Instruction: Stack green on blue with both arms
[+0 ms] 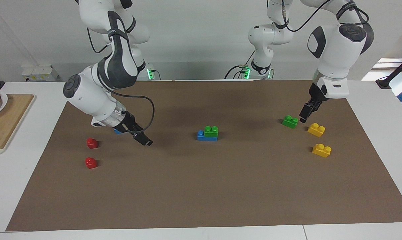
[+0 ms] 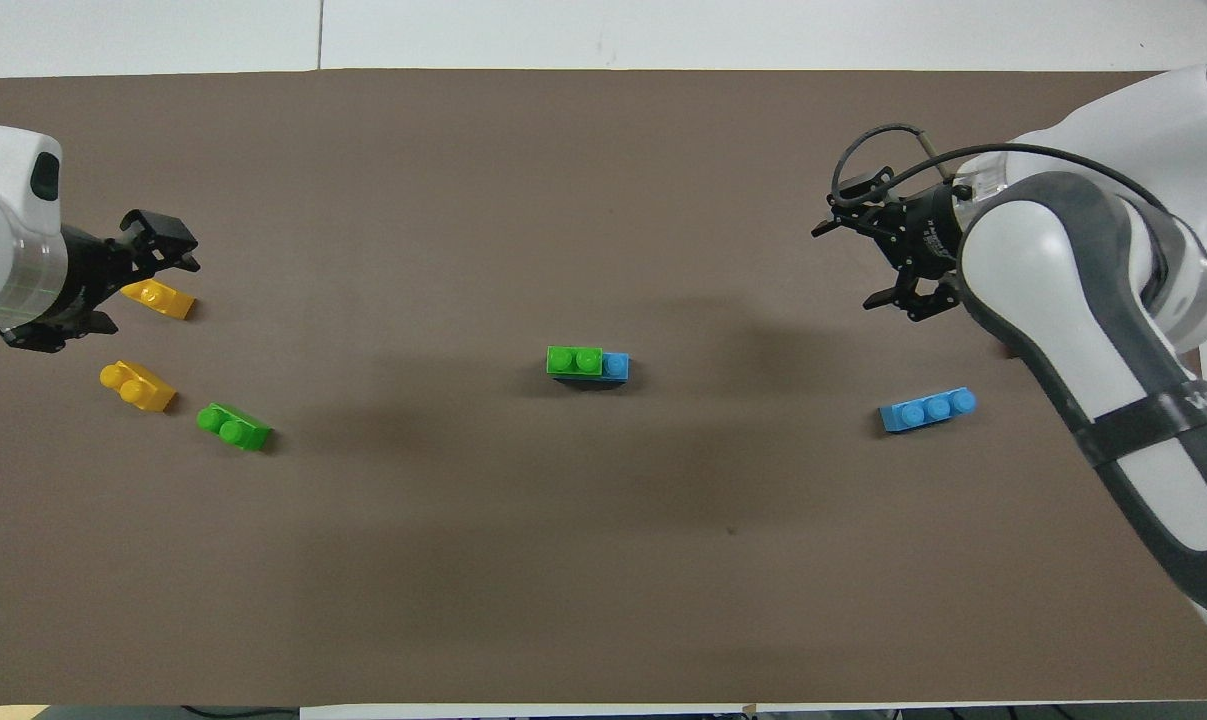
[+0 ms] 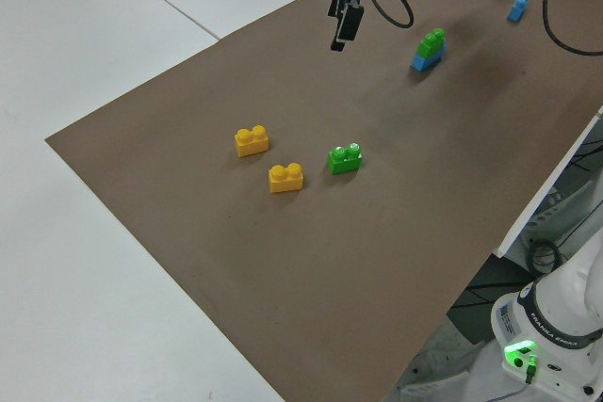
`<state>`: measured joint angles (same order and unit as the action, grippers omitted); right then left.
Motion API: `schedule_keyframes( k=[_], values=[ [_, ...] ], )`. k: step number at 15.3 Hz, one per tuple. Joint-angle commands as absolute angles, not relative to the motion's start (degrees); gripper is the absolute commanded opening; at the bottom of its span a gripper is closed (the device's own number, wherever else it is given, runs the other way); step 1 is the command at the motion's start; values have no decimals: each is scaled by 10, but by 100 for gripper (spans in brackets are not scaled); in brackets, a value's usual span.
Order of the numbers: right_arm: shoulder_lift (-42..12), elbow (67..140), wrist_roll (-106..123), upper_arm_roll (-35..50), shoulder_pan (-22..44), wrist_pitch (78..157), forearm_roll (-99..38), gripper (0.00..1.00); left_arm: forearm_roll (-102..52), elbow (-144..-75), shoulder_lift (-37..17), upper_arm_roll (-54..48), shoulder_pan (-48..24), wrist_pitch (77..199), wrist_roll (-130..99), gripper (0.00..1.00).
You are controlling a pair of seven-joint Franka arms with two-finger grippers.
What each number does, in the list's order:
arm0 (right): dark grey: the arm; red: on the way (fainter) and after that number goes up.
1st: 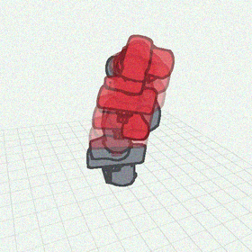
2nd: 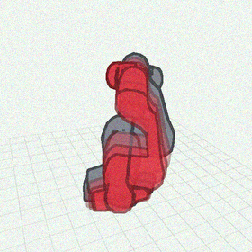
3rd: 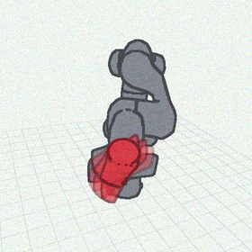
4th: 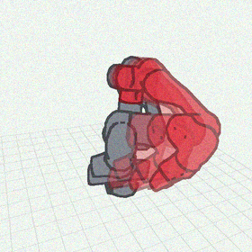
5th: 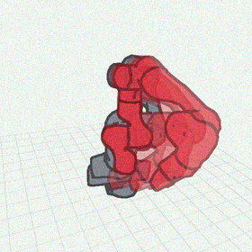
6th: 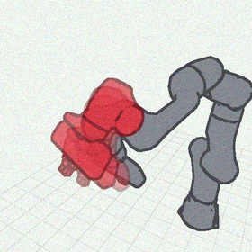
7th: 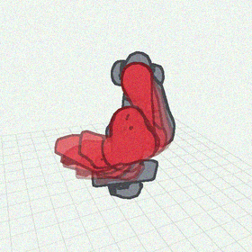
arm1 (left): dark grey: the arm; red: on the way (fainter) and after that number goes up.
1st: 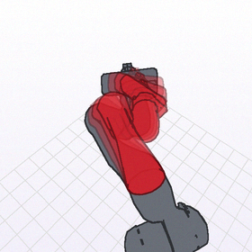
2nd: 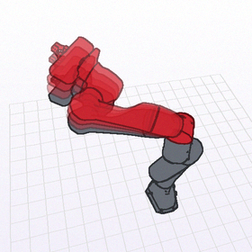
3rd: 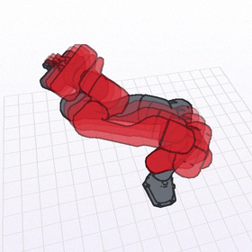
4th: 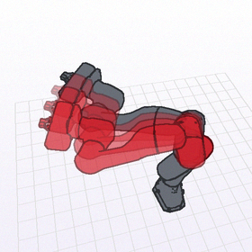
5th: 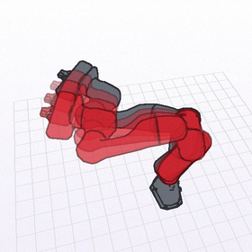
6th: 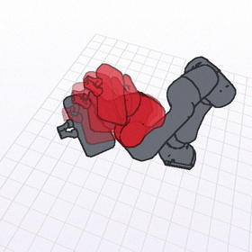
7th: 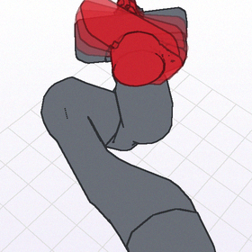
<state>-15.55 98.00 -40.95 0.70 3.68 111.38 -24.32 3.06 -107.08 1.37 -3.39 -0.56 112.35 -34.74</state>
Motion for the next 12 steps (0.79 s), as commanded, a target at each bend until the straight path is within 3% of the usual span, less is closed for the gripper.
schedule_keyframes(
  k=[1, 9, 12],
  values=[
    [-130, 957, -297, 13, 11, 1063, -167, 100, 27, -1053, 21, -38, 11, 1088, -216, 100],
    [-44, 893, -95, 13, -5, 925, -43, 100, 20, -979, 11, -38, 17, 981, -48, 100],
    [2, 904, -88, 15, -2, 873, -22, 100, 21, -972, 13, -40, 17, 965, -47, 100]
  ],
)
